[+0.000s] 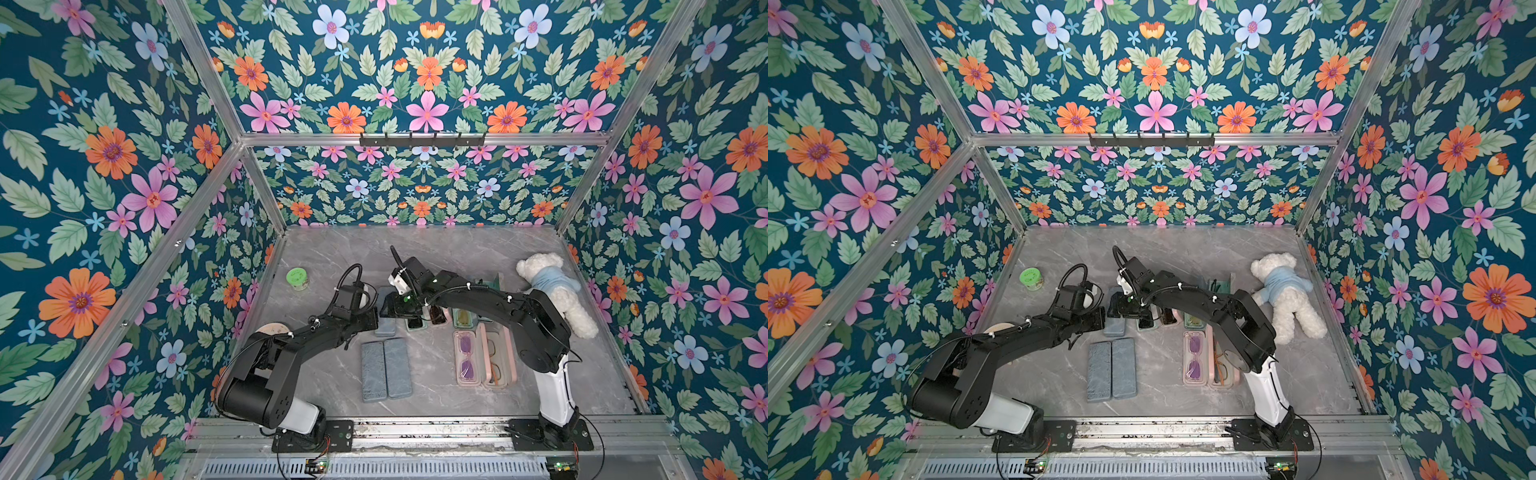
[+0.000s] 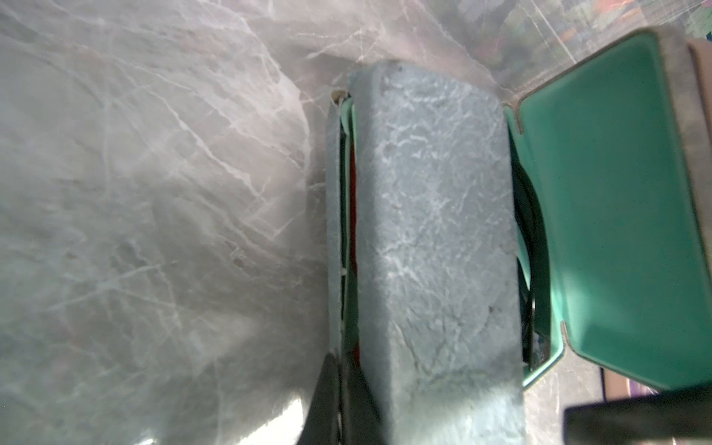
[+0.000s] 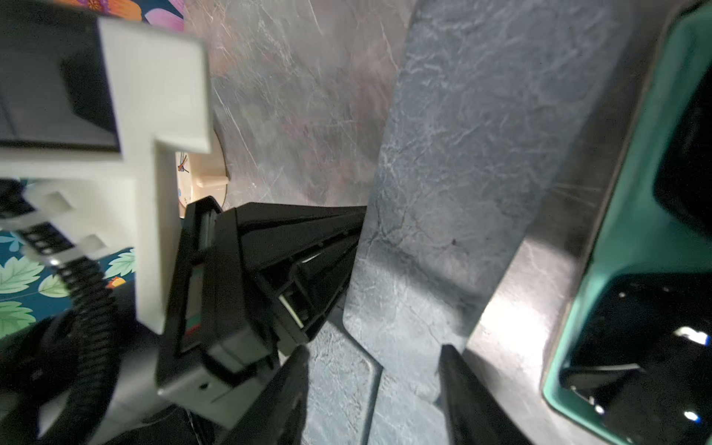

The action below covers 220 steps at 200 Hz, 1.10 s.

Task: Close the glasses case
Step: Close the glasses case at the center of the board.

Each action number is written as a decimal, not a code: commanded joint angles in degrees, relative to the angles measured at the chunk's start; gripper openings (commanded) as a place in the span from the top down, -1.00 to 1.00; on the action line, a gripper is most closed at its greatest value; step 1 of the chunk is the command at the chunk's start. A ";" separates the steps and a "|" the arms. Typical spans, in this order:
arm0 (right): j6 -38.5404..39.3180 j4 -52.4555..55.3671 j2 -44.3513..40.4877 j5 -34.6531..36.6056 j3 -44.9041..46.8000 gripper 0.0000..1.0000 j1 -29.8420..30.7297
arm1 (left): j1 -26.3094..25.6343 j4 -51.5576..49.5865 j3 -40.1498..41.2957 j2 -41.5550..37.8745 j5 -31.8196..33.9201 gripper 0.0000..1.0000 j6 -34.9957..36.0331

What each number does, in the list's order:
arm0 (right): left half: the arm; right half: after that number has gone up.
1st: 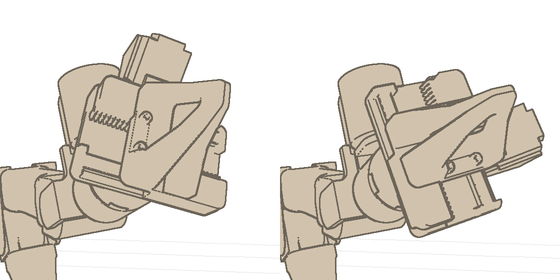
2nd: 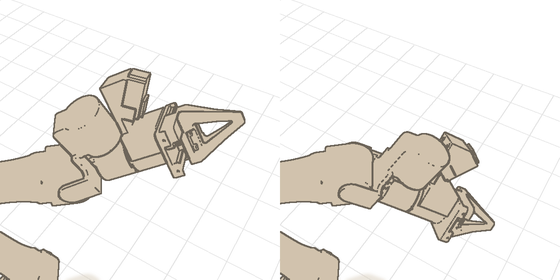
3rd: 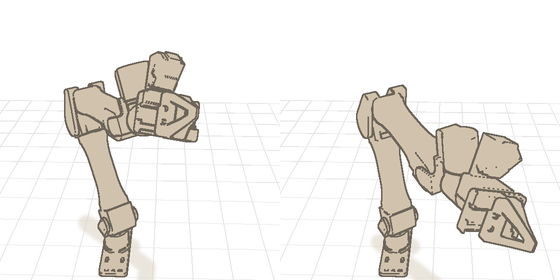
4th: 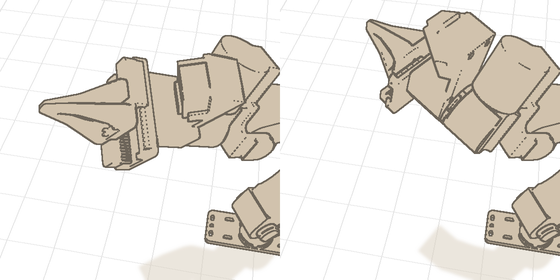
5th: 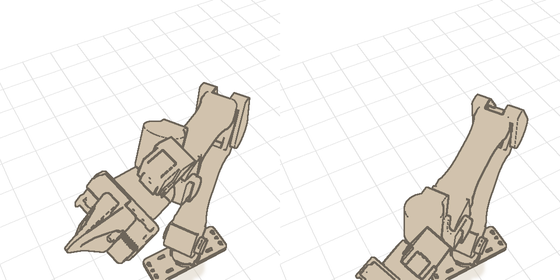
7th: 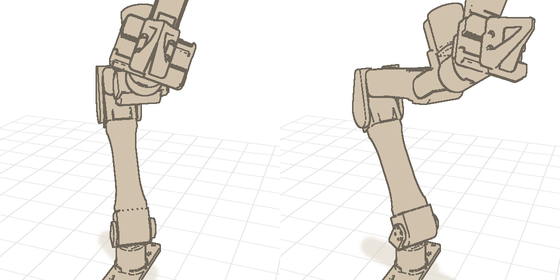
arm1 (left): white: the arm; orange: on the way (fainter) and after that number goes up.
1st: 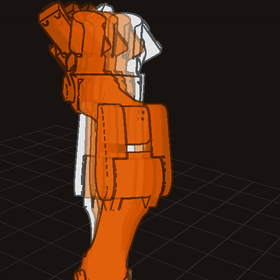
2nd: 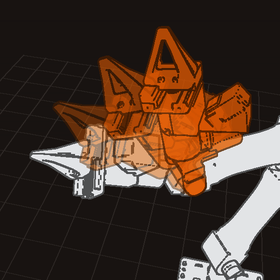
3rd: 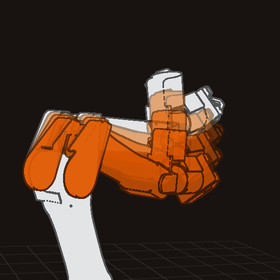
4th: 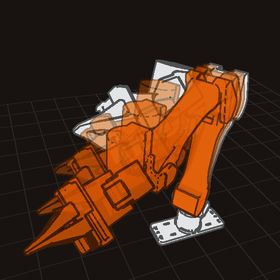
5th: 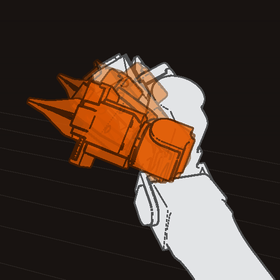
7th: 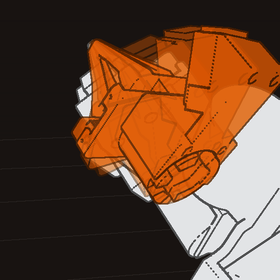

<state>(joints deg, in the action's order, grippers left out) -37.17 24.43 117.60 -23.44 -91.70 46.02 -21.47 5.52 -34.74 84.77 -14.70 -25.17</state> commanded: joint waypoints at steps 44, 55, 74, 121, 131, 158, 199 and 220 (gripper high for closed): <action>-1.42 3.97 1.96 2.76 -3.80 -0.62 -0.90 | 0.01 1.65 0.02 -0.30 0.37 0.96 0.47; -1.33 4.97 2.90 3.05 -5.01 -0.64 -0.84 | -0.02 1.69 0.02 -0.31 0.28 0.96 0.47; -1.13 6.68 4.66 3.35 -7.54 -0.65 -0.90 | -0.03 1.78 0.02 -0.31 0.20 0.95 0.47; -1.46 8.70 7.81 4.26 -10.94 -0.65 -1.24 | -0.02 1.86 0.13 -0.40 0.09 0.96 0.52; -1.46 8.87 8.27 4.15 -11.66 -0.65 -1.26 | -0.04 1.95 0.11 -0.31 -0.06 0.95 0.56; -1.64 8.97 9.30 3.78 -13.04 -0.65 -1.26 | 0.03 2.04 0.02 -0.22 -0.22 0.95 0.56; -1.77 9.94 11.34 3.95 -14.98 -0.65 -1.21 | 0.03 2.13 0.09 -0.30 -0.40 0.95 0.56; -1.90 10.62 12.73 4.19 -16.30 -0.65 -1.23 | 0.03 2.29 0.11 -0.46 -0.54 0.95 0.56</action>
<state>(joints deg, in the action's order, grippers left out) -38.65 33.21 129.21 -19.90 -106.63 44.73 -21.47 5.54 -34.59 84.64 -14.87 -25.15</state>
